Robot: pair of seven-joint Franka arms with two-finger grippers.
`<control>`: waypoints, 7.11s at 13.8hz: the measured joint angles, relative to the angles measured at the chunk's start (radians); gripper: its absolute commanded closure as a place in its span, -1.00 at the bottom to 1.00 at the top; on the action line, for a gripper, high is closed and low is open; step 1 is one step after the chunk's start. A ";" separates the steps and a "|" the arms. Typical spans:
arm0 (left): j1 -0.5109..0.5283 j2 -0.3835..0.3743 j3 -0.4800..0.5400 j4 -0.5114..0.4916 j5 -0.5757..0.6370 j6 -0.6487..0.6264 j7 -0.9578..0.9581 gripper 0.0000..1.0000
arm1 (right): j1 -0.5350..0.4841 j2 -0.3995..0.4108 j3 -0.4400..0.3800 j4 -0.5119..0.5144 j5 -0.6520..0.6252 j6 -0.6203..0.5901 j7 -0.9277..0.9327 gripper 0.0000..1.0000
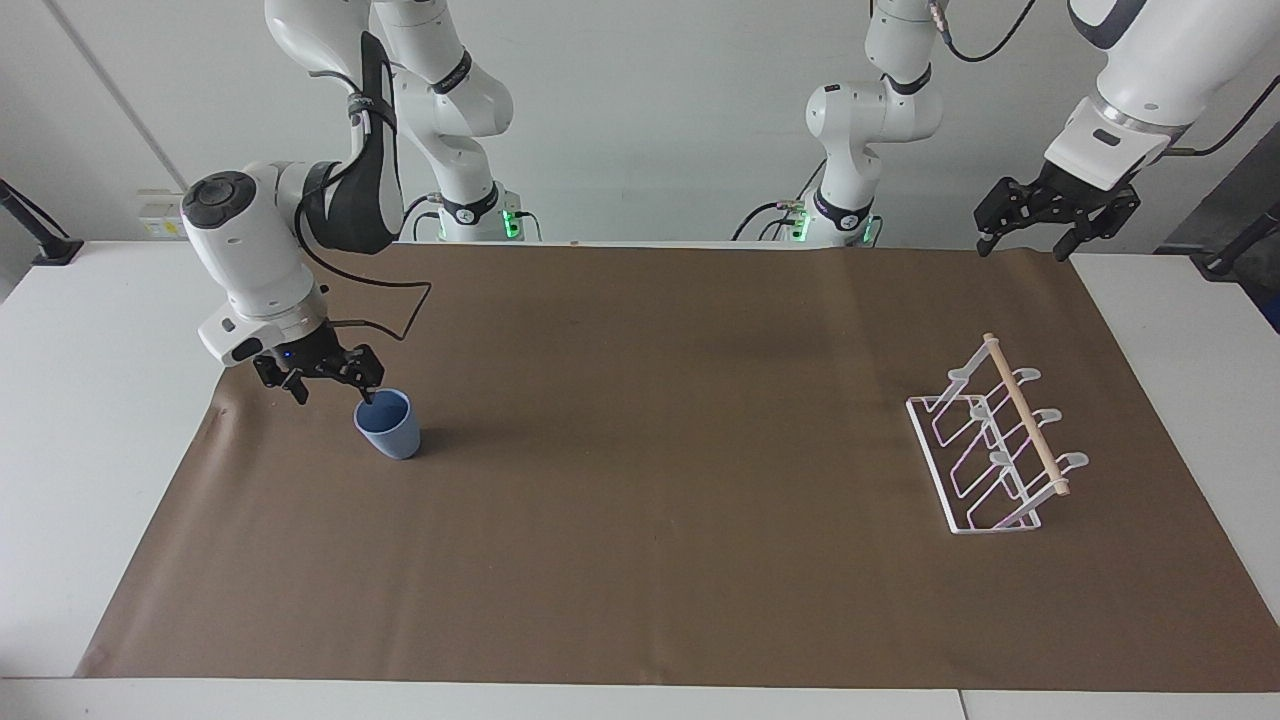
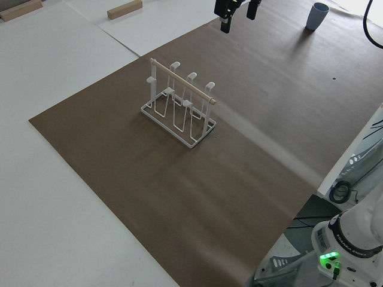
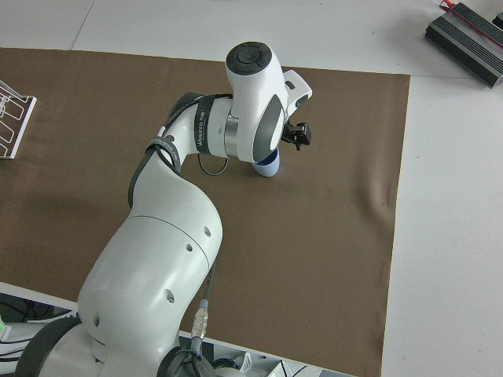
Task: Hang cup on cup holder
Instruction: 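Reach the right gripper down to the blue cup rim and grasp it, then lift the blue cup with the right gripper and tip it sideways, then carry the cup toward center while the left gripper approaches its base, then close the left gripper around the cup base held by the right gripper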
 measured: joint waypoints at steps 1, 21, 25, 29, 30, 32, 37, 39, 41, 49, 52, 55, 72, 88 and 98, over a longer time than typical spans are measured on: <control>0.000 0.000 0.000 0.000 0.000 0.000 0.000 -1.00 | 0.000 0.000 0.000 -0.009 0.000 0.013 -0.004 -1.00; 0.000 0.000 0.000 0.000 0.000 0.000 0.000 -1.00 | -0.005 0.031 -0.002 -0.096 0.100 0.137 -0.076 1.00; 0.000 0.000 0.000 0.000 0.000 0.000 0.000 -1.00 | -0.005 0.030 0.002 -0.073 0.100 0.122 -0.076 1.00; 0.000 0.000 0.000 0.000 0.000 0.000 0.000 -1.00 | -0.002 0.017 0.011 0.046 0.170 -0.038 -0.080 1.00; 0.000 0.000 0.000 0.000 0.000 0.000 0.000 -1.00 | -0.001 0.008 0.011 0.067 0.195 -0.067 -0.083 1.00; 0.000 0.000 0.000 0.000 0.000 0.000 0.000 -1.00 | 0.001 -0.008 0.014 0.095 0.234 -0.107 -0.083 1.00; 0.000 0.000 0.000 0.000 0.000 0.000 0.000 -1.00 | 0.002 -0.036 0.046 0.146 0.399 -0.170 -0.085 1.00; 0.000 0.000 0.000 0.000 0.000 0.000 0.000 -1.00 | 0.003 -0.054 0.067 0.150 0.452 -0.175 -0.085 1.00; 0.000 0.000 0.000 0.000 0.000 0.000 0.000 -1.00 | 0.005 -0.070 0.077 0.151 0.532 -0.203 -0.085 1.00; 0.005 -0.001 0.002 -0.002 0.000 -0.004 0.000 -1.00 | 0.050 -0.097 0.087 0.148 0.803 -0.332 -0.085 1.00; 0.023 -0.001 0.003 -0.002 0.000 -0.003 -0.032 -1.00 | 0.077 -0.107 0.087 0.130 0.900 -0.348 -0.085 1.00; 0.010 -0.001 -0.011 -0.007 0.000 0.018 -0.222 -1.00 | 0.085 -0.121 0.087 0.106 1.008 -0.348 -0.085 1.00; -0.157 0.054 -0.128 -0.013 -0.508 0.398 -1.706 -1.00 | 0.056 -0.136 0.083 -0.058 1.539 -0.477 -0.288 1.00; -0.191 0.059 -0.230 -0.008 -0.570 0.454 -2.175 -1.00 | 0.134 -0.143 0.084 -0.091 1.554 -0.408 -0.305 1.00; -0.280 0.064 -0.233 -0.053 -0.571 0.503 -2.252 -1.00 | 0.137 -0.145 0.084 -0.095 1.554 -0.405 -0.305 1.00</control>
